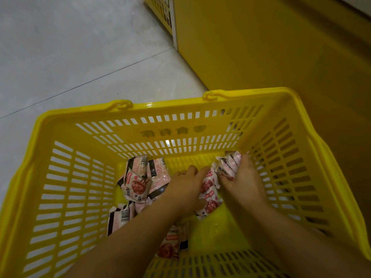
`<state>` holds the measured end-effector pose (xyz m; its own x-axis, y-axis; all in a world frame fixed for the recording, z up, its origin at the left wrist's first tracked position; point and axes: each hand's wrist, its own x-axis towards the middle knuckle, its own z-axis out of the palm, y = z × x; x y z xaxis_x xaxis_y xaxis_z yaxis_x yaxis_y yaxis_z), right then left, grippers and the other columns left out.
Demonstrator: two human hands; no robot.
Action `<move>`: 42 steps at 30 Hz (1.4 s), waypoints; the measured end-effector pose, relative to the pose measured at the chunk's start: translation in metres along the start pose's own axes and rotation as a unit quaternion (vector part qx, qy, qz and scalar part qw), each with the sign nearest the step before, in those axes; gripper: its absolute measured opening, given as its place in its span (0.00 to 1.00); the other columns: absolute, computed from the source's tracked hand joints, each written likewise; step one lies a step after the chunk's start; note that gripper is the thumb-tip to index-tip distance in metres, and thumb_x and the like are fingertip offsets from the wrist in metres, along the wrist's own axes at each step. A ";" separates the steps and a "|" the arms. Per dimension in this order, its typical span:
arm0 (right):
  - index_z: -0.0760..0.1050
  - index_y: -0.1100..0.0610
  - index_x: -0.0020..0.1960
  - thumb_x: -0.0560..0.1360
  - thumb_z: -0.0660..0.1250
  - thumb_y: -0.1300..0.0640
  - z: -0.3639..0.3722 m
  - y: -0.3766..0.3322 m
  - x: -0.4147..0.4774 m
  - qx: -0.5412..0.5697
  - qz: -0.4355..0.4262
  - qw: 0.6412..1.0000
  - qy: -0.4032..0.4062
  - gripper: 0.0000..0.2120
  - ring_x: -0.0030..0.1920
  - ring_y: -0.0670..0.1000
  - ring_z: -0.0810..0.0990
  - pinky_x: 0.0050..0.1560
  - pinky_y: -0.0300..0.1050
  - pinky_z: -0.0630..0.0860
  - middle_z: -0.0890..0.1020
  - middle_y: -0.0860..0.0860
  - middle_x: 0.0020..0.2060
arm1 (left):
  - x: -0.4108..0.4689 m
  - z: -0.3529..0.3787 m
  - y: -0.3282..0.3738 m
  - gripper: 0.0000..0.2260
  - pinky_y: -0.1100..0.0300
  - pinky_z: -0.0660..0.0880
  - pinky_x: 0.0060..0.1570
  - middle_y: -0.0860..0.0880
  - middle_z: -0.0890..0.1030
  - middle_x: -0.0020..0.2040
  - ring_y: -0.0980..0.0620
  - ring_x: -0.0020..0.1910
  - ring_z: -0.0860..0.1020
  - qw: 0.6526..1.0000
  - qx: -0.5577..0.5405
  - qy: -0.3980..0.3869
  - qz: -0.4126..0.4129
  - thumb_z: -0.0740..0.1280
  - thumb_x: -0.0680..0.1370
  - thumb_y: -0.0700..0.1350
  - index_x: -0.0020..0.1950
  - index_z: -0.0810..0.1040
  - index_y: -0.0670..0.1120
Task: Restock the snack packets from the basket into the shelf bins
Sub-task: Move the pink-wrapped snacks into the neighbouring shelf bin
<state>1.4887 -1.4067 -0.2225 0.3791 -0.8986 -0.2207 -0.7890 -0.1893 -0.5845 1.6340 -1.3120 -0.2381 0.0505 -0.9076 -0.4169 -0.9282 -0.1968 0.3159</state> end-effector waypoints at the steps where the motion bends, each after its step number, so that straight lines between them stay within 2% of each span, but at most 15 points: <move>1: 0.64 0.61 0.67 0.69 0.74 0.55 0.000 0.001 0.001 -0.007 0.001 1.000 -0.009 0.32 0.62 0.59 0.72 0.59 0.47 0.70 0.73 0.58 0.61 | -0.002 0.001 0.000 0.42 0.50 0.68 0.59 0.45 0.66 0.66 0.43 0.58 0.73 1.000 0.009 0.012 0.011 0.70 0.71 0.57 0.77 0.47 0.55; 5: 0.59 0.61 0.72 0.70 0.73 0.53 0.000 0.002 0.004 -0.032 0.014 0.998 -0.046 0.37 0.65 0.58 0.70 0.62 0.50 0.71 0.71 0.59 0.65 | -0.009 0.001 0.005 0.39 0.54 0.69 0.50 0.46 0.67 0.64 0.43 0.52 0.74 0.996 0.053 0.052 0.039 0.71 0.72 0.54 0.75 0.51 0.55; 9: 0.60 0.62 0.71 0.71 0.72 0.53 0.000 0.002 0.006 -0.050 0.014 0.996 -0.070 0.35 0.63 0.60 0.72 0.58 0.49 0.71 0.72 0.60 0.64 | -0.005 -0.006 0.009 0.35 0.51 0.73 0.52 0.44 0.72 0.63 0.40 0.56 0.75 1.000 0.023 0.011 -0.013 0.72 0.72 0.52 0.74 0.58 0.52; 12: 0.62 0.62 0.71 0.71 0.73 0.53 -0.001 0.001 0.005 -0.019 0.015 0.998 -0.062 0.34 0.63 0.60 0.72 0.60 0.51 0.72 0.72 0.60 0.64 | 0.000 -0.012 0.006 0.31 0.52 0.74 0.50 0.45 0.77 0.60 0.43 0.56 0.77 0.999 -0.013 -0.004 -0.036 0.72 0.73 0.51 0.72 0.62 0.51; 15: 0.63 0.60 0.69 0.69 0.74 0.51 -0.003 0.000 0.003 0.011 0.015 0.999 -0.027 0.35 0.61 0.60 0.74 0.58 0.51 0.73 0.75 0.58 0.62 | 0.001 -0.022 -0.009 0.28 0.57 0.72 0.41 0.47 0.78 0.58 0.46 0.54 0.78 0.995 -0.055 0.047 -0.075 0.72 0.72 0.51 0.70 0.65 0.53; 18: 0.65 0.58 0.66 0.66 0.76 0.49 -0.005 -0.005 0.006 -0.006 0.040 0.999 0.000 0.35 0.57 0.60 0.78 0.53 0.51 0.76 0.79 0.57 0.57 | 0.005 -0.036 -0.030 0.29 0.58 0.70 0.39 0.48 0.79 0.58 0.47 0.53 0.78 0.981 -0.090 0.120 -0.126 0.72 0.72 0.51 0.70 0.65 0.54; 21: 0.66 0.56 0.59 0.64 0.77 0.53 -0.011 -0.010 0.016 0.113 0.066 0.981 -0.142 0.30 0.51 0.54 0.79 0.48 0.46 0.75 0.80 0.54 0.53 | 0.009 -0.043 -0.040 0.29 0.58 0.70 0.39 0.48 0.78 0.58 0.48 0.54 0.78 0.978 -0.084 0.127 -0.143 0.72 0.72 0.50 0.70 0.65 0.53; 23: 0.64 0.52 0.53 0.63 0.77 0.49 -0.015 -0.015 0.017 -0.030 -0.002 0.964 -0.263 0.28 0.45 0.53 0.78 0.41 0.42 0.71 0.76 0.49 0.44 | 0.010 -0.043 -0.038 0.28 0.58 0.70 0.39 0.48 0.78 0.59 0.48 0.54 0.78 0.979 -0.080 0.131 -0.136 0.72 0.72 0.50 0.70 0.66 0.53; 25: 0.63 0.48 0.51 0.63 0.76 0.48 -0.011 -0.017 0.011 -0.164 -0.082 0.925 -0.332 0.25 0.47 0.54 0.79 0.41 0.42 0.71 0.73 0.47 0.42 | 0.009 -0.041 -0.035 0.29 0.55 0.75 0.42 0.47 0.77 0.60 0.47 0.55 0.77 0.978 -0.105 0.129 -0.125 0.73 0.73 0.50 0.71 0.65 0.53; 27: 0.65 0.47 0.61 0.63 0.75 0.51 0.000 -0.018 0.002 -0.226 -0.139 0.891 -0.368 0.31 0.54 0.56 0.78 0.45 0.44 0.75 0.72 0.49 0.52 | 0.007 -0.038 -0.031 0.30 0.50 0.77 0.49 0.46 0.76 0.62 0.46 0.56 0.77 0.976 -0.151 0.113 -0.104 0.73 0.73 0.48 0.72 0.65 0.51; 29: 0.61 0.48 0.69 0.62 0.76 0.52 0.008 -0.015 -0.004 -0.254 -0.155 0.885 -0.360 0.39 0.54 0.57 0.76 0.44 0.45 0.74 0.65 0.52 0.61 | 0.005 -0.036 -0.026 0.30 0.49 0.78 0.51 0.45 0.76 0.62 0.46 0.55 0.77 0.968 -0.217 0.094 -0.080 0.73 0.74 0.48 0.72 0.65 0.50; 33: 0.59 0.46 0.72 0.63 0.75 0.54 0.007 -0.009 -0.004 -0.246 -0.202 0.885 -0.341 0.42 0.55 0.58 0.77 0.38 0.43 0.71 0.51 0.49 0.73 | 0.001 -0.037 -0.022 0.22 0.56 0.77 0.51 0.48 0.78 0.62 0.50 0.55 0.78 0.931 -0.357 0.053 -0.054 0.64 0.80 0.51 0.73 0.66 0.51; 36: 0.60 0.47 0.72 0.64 0.75 0.53 0.005 -0.009 -0.003 -0.240 -0.224 0.882 -0.339 0.41 0.60 0.54 0.75 0.42 0.45 0.74 0.58 0.45 0.72 | 0.002 -0.038 -0.023 0.22 0.59 0.74 0.51 0.47 0.75 0.67 0.49 0.59 0.76 0.937 -0.346 0.013 -0.051 0.60 0.81 0.51 0.75 0.62 0.52; 38: 0.62 0.48 0.71 0.64 0.74 0.52 0.005 -0.009 -0.005 -0.250 -0.229 0.881 -0.330 0.38 0.60 0.54 0.74 0.45 0.46 0.75 0.65 0.47 0.66 | 0.003 -0.040 -0.024 0.22 0.58 0.73 0.56 0.47 0.73 0.69 0.49 0.62 0.74 0.944 -0.328 0.031 -0.035 0.61 0.81 0.49 0.75 0.63 0.51; 42: 0.64 0.49 0.68 0.65 0.73 0.52 0.009 -0.007 -0.007 -0.248 -0.241 0.886 -0.311 0.34 0.58 0.54 0.74 0.44 0.44 0.71 0.67 0.48 0.62 | 0.001 -0.041 -0.033 0.24 0.52 0.69 0.64 0.47 0.65 0.73 0.45 0.69 0.67 0.981 -0.182 0.072 -0.017 0.62 0.81 0.47 0.76 0.60 0.54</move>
<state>1.4955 -1.3953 -0.2239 0.8008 -0.3044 -0.5158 -0.5203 -0.7801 -0.3474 1.6801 -1.3219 -0.2144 0.1552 -0.9356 -0.3172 -0.7330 -0.3243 0.5979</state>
